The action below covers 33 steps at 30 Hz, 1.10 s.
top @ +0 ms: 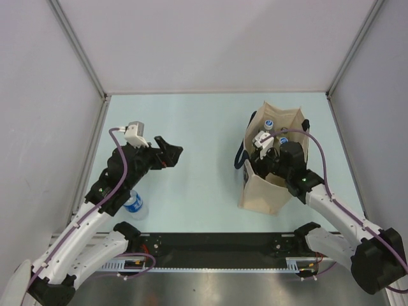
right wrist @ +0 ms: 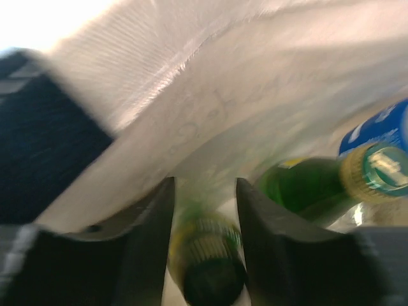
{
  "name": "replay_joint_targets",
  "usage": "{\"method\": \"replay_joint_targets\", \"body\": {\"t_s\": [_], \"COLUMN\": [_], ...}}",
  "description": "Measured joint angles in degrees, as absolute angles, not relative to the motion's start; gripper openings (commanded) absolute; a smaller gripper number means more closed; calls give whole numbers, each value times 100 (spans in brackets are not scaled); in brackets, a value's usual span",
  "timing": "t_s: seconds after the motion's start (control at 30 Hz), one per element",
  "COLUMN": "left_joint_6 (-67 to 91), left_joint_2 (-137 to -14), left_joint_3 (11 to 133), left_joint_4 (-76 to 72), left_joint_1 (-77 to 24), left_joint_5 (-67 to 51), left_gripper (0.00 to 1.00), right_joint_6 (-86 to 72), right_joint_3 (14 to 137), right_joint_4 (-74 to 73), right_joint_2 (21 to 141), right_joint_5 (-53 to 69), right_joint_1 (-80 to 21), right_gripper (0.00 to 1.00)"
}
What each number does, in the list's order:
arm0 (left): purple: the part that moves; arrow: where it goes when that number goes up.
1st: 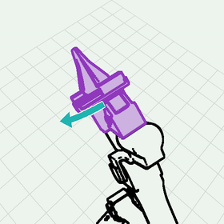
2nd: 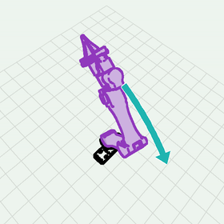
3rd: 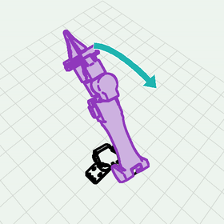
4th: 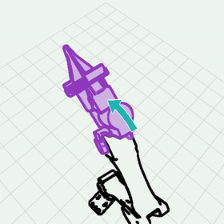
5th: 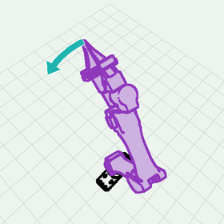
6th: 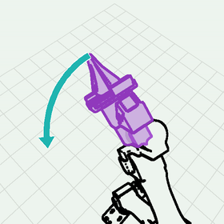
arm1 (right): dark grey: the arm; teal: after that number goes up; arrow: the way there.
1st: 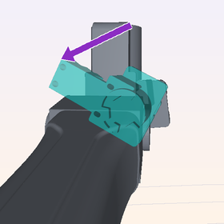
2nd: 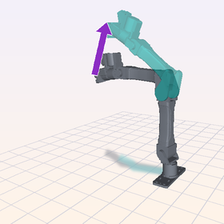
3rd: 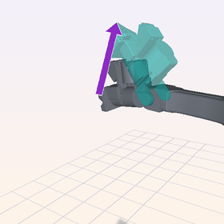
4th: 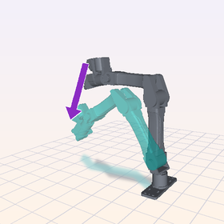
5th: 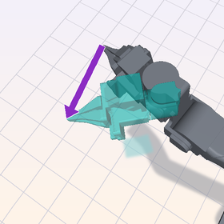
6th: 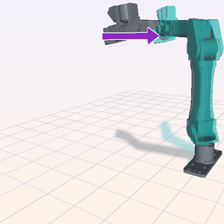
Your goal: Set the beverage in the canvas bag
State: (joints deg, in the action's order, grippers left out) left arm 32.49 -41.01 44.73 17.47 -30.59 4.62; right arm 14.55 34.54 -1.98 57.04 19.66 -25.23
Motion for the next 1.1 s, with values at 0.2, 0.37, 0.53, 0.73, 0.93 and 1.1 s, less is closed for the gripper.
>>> {"method": "replay_joint_targets", "body": {"t_s": [0.2,0.37,0.53,0.73,0.93,1.1], "left_joint_6": [3242,3140,2908,2539,2285,2290], "left_joint_2": [-4198,-4346,-4521,-4731,-4842,-5061], "left_joint_3": [4477,4639,5159,5896,6302,6563], "left_joint_4": [1752,1909,2213,2659,3249,3809], "left_joint_1": [-3037,-3030,-3022,-3009,-2954,-2611], "left_joint_5": [460,515,714,1087,1870,2349], "left_gripper": [100,100,100,100,100,100], "right_joint_6": [1568,1671,1678,1684,2279,2416], "right_joint_3": [3452,3503,4010,4893,5791,6355], "right_joint_4": [-19,-163,-613,-1074,-2053,-2593], "right_joint_2": [5260,4947,4727,4641,4821,5225], "right_joint_5": [2084,2152,2217,2351,3229,3841], "right_joint_1": [-2484,-2425,-2331,-2038,-1684,-1483], "right_gripper": [69,76,78,88,99,100]}}
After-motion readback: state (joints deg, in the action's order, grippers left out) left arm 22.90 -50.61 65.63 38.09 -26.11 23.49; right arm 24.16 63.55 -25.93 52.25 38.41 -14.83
